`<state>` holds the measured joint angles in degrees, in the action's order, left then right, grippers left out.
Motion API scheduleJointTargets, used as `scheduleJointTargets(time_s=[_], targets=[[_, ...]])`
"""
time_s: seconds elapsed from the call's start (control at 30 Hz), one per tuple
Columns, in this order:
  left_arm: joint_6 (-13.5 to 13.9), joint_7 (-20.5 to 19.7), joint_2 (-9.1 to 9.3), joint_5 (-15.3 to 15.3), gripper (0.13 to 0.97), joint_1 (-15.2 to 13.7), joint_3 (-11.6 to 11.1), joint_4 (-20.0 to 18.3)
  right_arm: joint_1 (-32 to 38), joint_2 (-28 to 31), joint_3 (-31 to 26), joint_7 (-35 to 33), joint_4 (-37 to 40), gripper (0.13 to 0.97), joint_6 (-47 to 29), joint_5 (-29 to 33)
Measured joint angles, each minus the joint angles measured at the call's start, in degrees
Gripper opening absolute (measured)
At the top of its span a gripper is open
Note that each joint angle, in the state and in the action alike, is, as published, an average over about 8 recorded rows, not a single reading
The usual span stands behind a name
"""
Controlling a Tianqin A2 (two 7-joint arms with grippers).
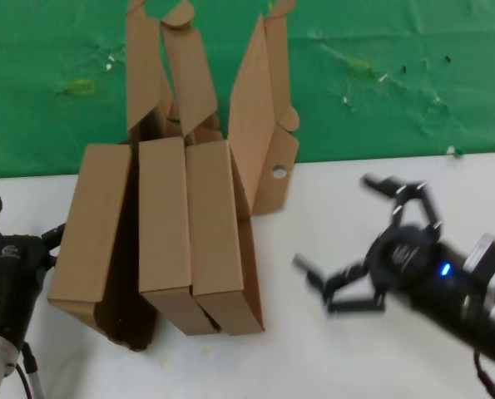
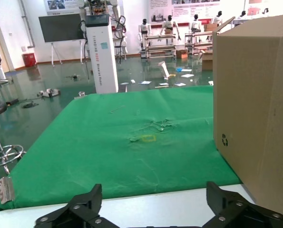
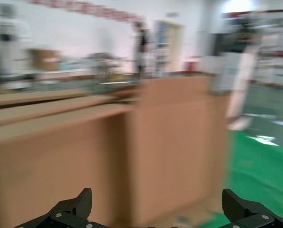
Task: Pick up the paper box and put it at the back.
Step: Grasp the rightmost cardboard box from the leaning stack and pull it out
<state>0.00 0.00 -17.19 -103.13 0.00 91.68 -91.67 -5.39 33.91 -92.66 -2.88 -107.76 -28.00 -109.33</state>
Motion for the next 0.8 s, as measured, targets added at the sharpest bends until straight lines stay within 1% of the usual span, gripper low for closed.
scheduleJointTargets(time_s=[0.13, 0.27, 0.3, 0.43, 0.57, 0.7, 0.8], targets=[[0.0, 0.0, 0.0, 0.0, 0.763, 0.0, 0.0, 0.0, 0.0, 3.8, -2.7, -1.3, -1.0, 0.965, -6.8, 0.1], [0.0, 0.0, 0.0, 0.0, 0.679, 0.0, 0.0, 0.0, 1.0, 6.9, -6.0, -0.6, -1.6, 0.964, -10.5, 2.3], [0.0, 0.0, 0.0, 0.0, 0.679, 0.0, 0.0, 0.0, 1.4, 7.5, -6.8, -0.2, -1.7, 0.964, -11.0, 3.0], [0.0, 0.0, 0.0, 0.0, 0.566, 0.0, 0.0, 0.0, 3.4, 8.7, -9.8, 1.6, -1.8, 0.962, -11.9, 6.1], [0.0, 0.0, 0.0, 0.0, 0.454, 0.0, 0.0, 0.0, 5.8, 8.7, -12.7, 3.7, -1.6, 0.962, -12.1, 9.5], [0.0, 0.0, 0.0, 0.0, 0.454, 0.0, 0.0, 0.0, 8.4, 8.4, -15.1, 5.8, -1.0, 0.939, -12.3, 12.5], [0.0, 0.0, 0.0, 0.0, 0.388, 0.0, 0.0, 0.0, 9.9, 8.1, -16.4, 6.8, -0.5, 0.916, -12.6, 13.9]])
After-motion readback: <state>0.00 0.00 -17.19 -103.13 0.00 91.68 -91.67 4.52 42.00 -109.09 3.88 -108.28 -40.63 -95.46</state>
